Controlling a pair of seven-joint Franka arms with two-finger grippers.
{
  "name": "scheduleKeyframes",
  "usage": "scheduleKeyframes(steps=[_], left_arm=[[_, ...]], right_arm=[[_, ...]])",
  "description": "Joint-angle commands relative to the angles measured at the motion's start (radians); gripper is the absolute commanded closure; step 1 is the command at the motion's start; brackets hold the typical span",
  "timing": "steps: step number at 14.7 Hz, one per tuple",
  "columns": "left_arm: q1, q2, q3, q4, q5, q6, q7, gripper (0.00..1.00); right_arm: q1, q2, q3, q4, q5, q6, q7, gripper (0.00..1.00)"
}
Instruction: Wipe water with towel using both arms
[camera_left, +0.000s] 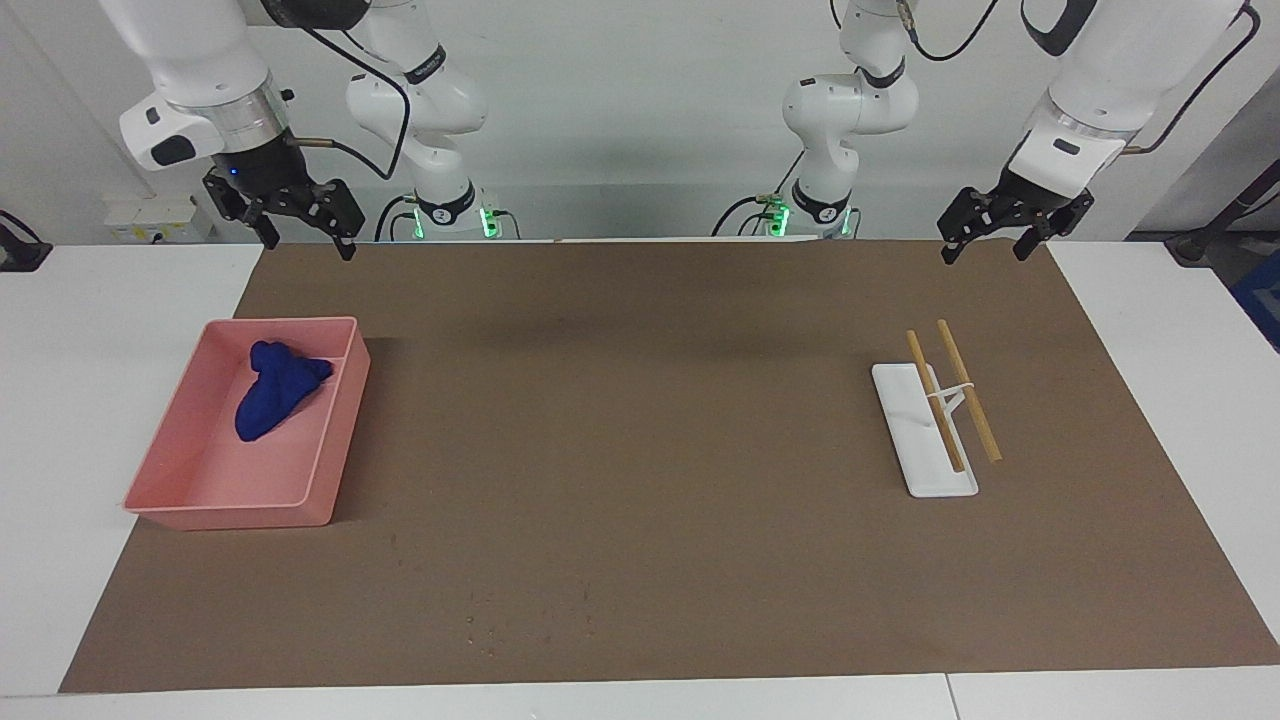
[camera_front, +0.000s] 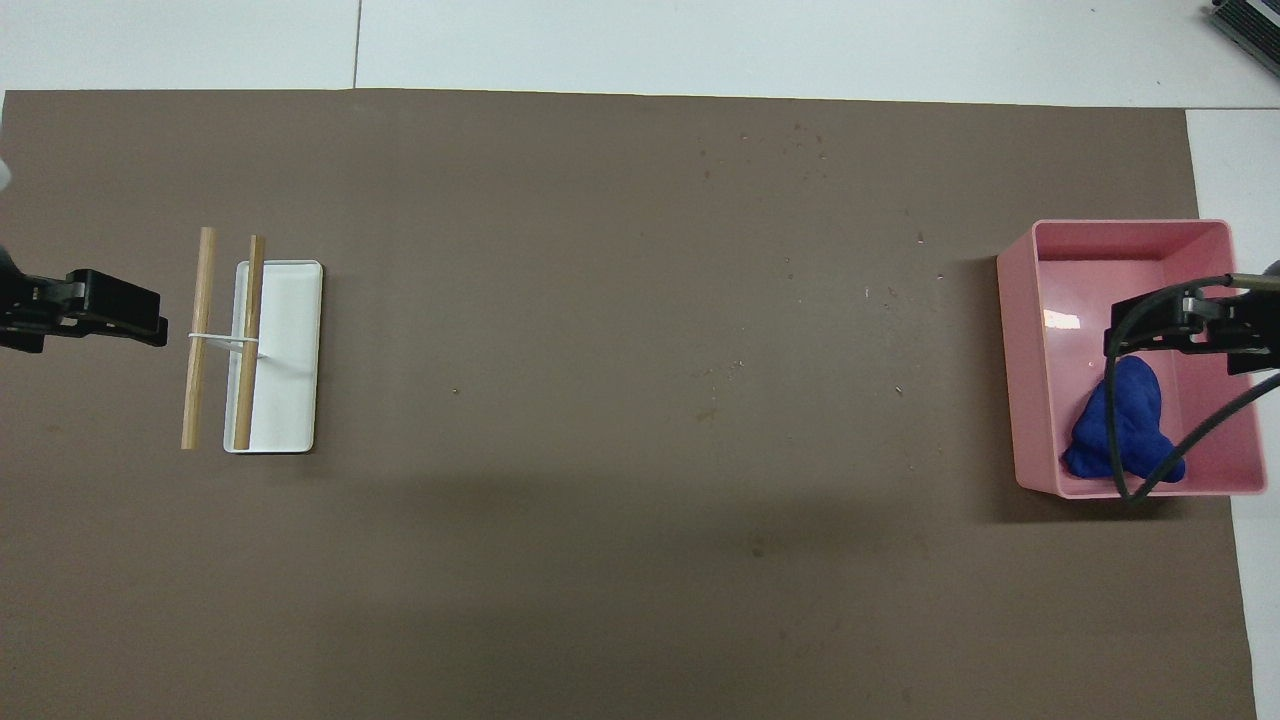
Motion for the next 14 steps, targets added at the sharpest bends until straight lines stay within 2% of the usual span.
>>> scheduleKeyframes(steps=[1, 8, 14], left_arm=[[-0.013, -0.036, 0.011, -0.042, -0.005, 0.014, -0.015, 0.0], [-0.013, -0.034, 0.011, -0.042, -0.005, 0.014, -0.027, 0.0], [-0.014, -0.034, 0.011, -0.042, -0.005, 0.014, -0.027, 0.0]], right_arm=[[0.035, -0.022, -0.031, -0.03, 0.015, 0.013, -0.006, 0.0], [0.081, -0.023, -0.071, -0.032, 0.017, 0.01, 0.012, 0.0], [0.067, -0.025, -0.071, -0.04, 0.017, 0.012, -0.006, 0.0]])
